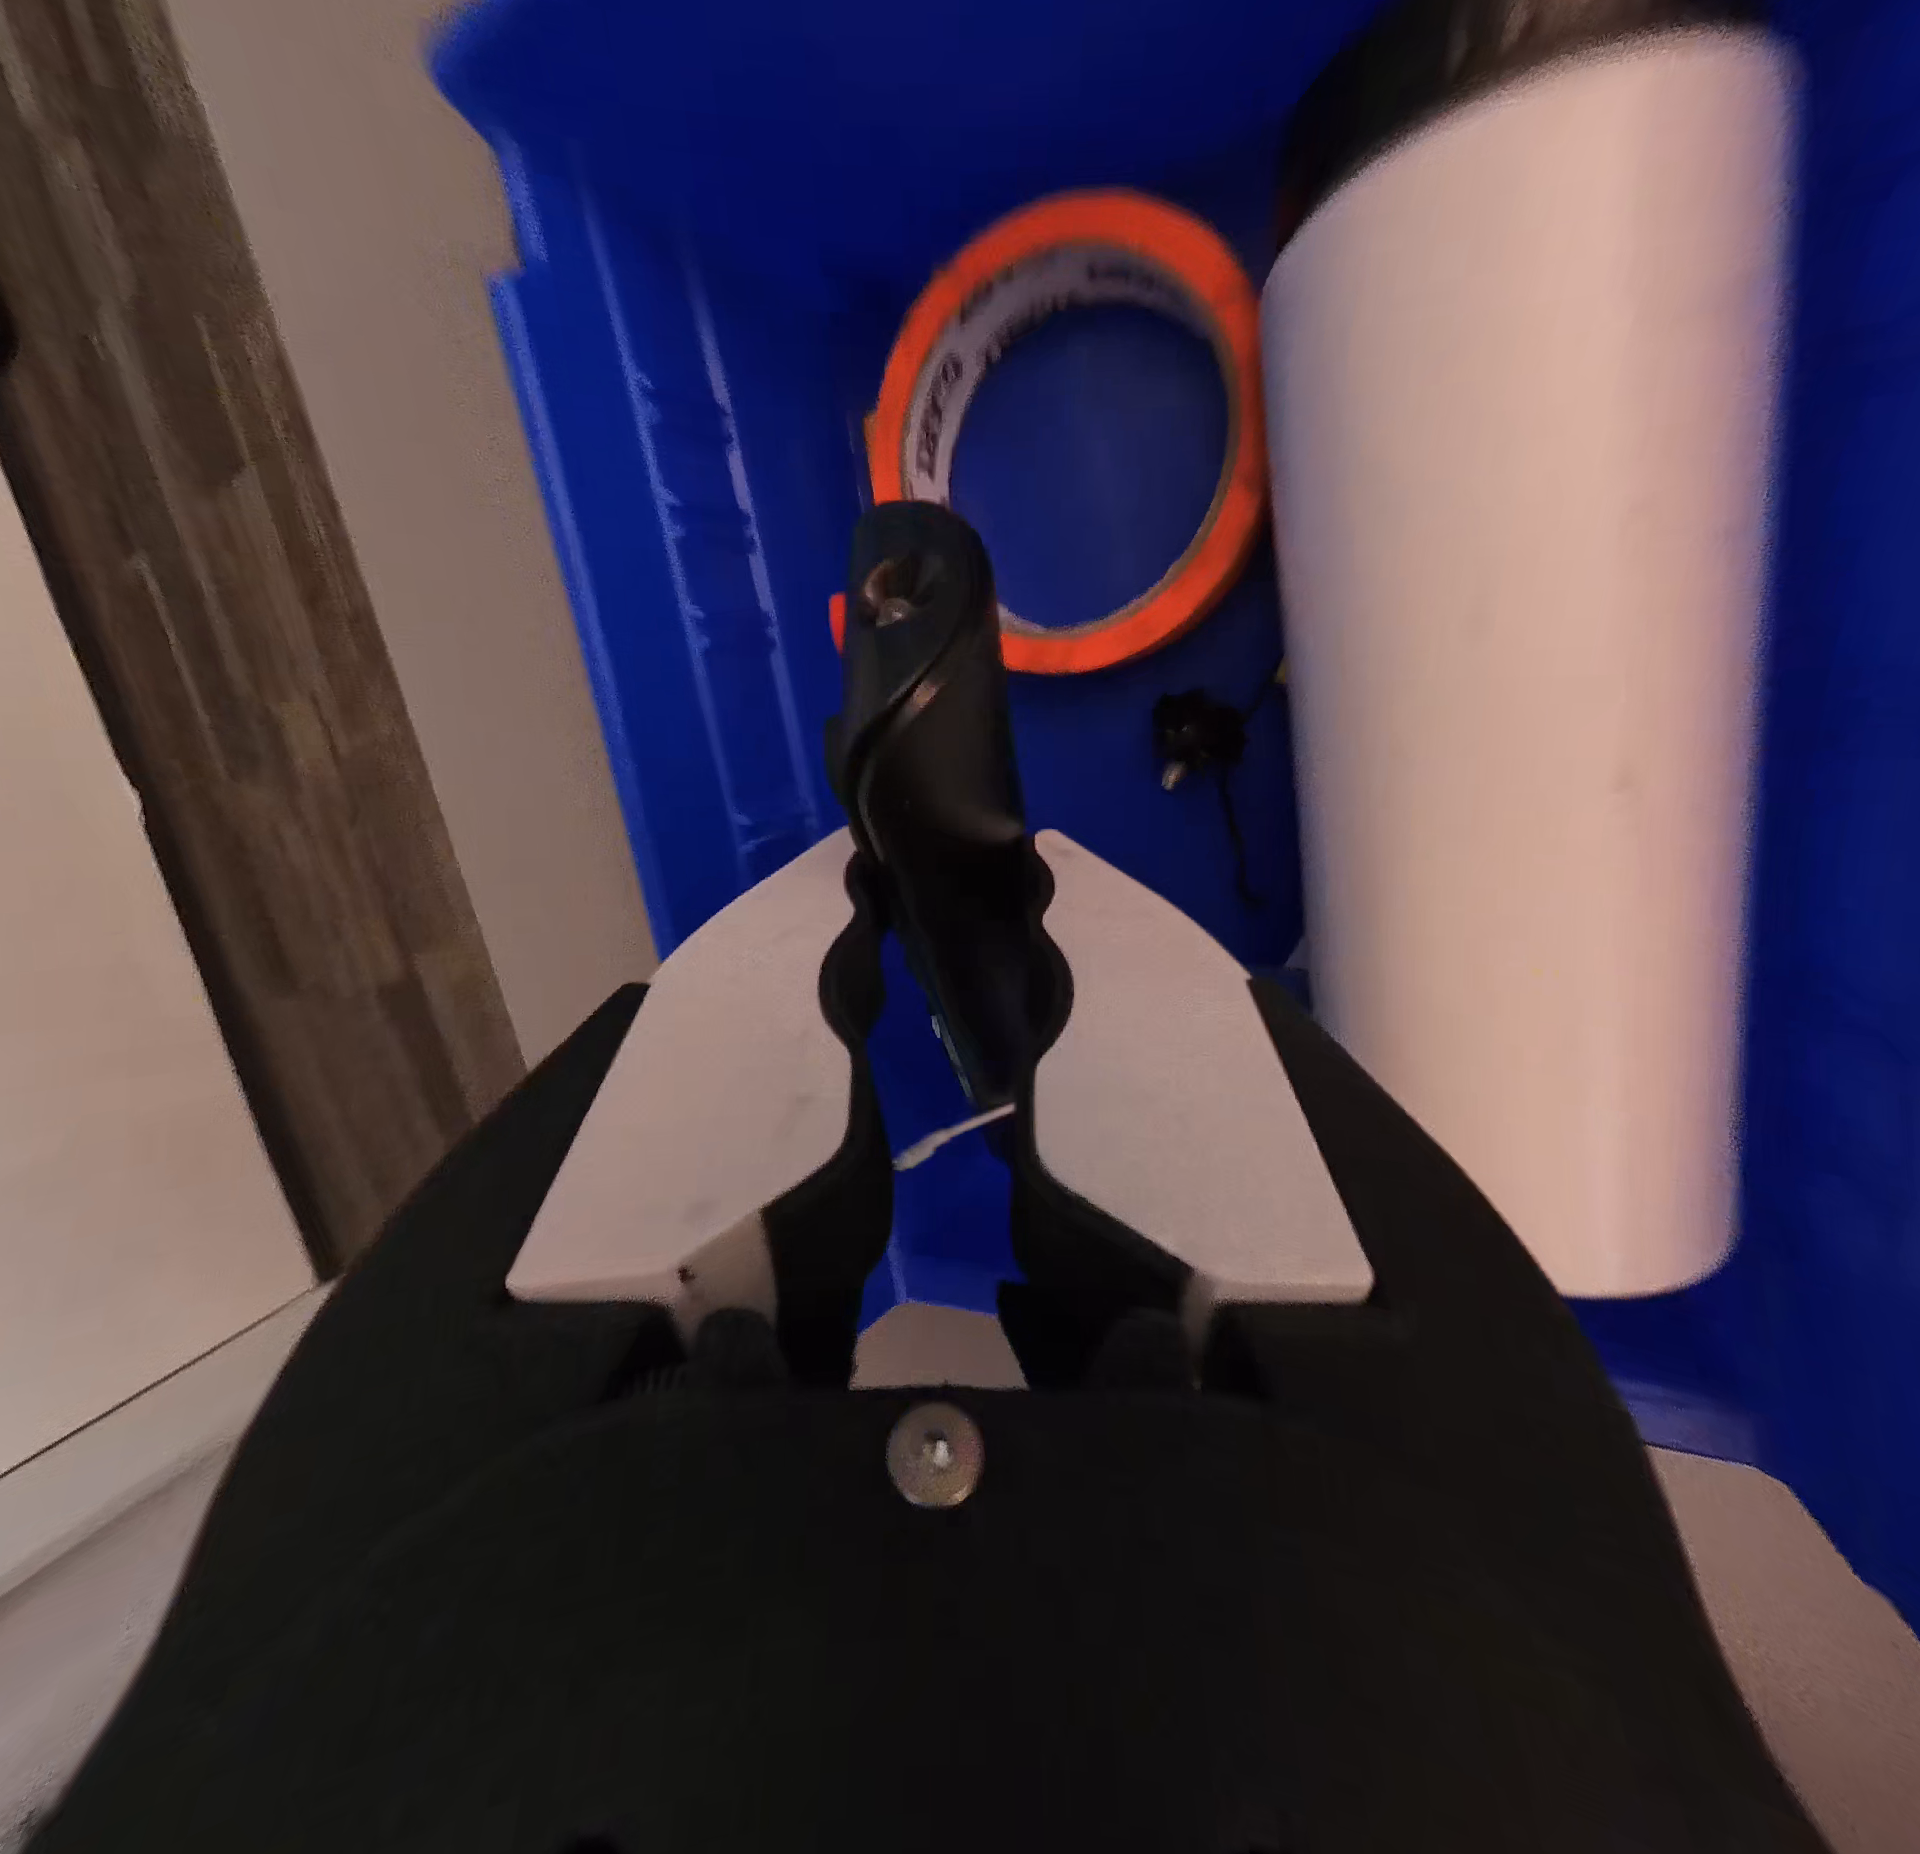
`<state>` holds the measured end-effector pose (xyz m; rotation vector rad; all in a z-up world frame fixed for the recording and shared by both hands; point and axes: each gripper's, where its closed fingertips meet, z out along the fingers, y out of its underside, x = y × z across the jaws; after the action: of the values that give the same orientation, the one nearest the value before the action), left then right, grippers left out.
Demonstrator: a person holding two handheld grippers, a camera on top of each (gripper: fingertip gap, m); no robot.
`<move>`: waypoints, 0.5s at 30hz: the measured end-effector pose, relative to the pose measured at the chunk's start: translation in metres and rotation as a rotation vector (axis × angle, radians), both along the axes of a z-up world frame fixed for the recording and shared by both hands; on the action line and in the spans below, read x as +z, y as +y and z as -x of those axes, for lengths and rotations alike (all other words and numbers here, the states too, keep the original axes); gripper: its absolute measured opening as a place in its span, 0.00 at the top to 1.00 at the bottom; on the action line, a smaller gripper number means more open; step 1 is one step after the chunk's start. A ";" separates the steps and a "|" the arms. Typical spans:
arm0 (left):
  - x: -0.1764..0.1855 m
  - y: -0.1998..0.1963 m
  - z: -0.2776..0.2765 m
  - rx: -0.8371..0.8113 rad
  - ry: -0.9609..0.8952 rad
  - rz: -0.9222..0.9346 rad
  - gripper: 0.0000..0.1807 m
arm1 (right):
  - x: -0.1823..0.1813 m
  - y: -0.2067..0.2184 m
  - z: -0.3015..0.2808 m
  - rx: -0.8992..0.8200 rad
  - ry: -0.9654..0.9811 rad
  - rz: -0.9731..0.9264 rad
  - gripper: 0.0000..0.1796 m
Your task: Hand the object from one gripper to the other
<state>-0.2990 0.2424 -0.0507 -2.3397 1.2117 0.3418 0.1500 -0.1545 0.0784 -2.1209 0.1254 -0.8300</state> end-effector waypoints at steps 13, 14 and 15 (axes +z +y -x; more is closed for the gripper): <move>0.198 -0.152 -0.095 -0.642 -1.058 -0.071 0.88 | 0.025 0.072 0.111 0.511 0.045 -0.207 0.74; 0.204 -0.177 -0.103 -0.738 -1.127 0.028 0.88 | 0.029 0.079 0.142 0.656 0.118 -0.256 0.75; 0.207 -0.201 -0.108 -0.830 -1.174 0.128 0.88 | 0.034 0.083 0.175 0.813 0.209 -0.310 0.75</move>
<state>-0.1906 0.0416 0.1566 -1.3934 1.3443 -1.2127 -0.0251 -0.0717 0.1125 -1.7253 -0.4475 -0.0947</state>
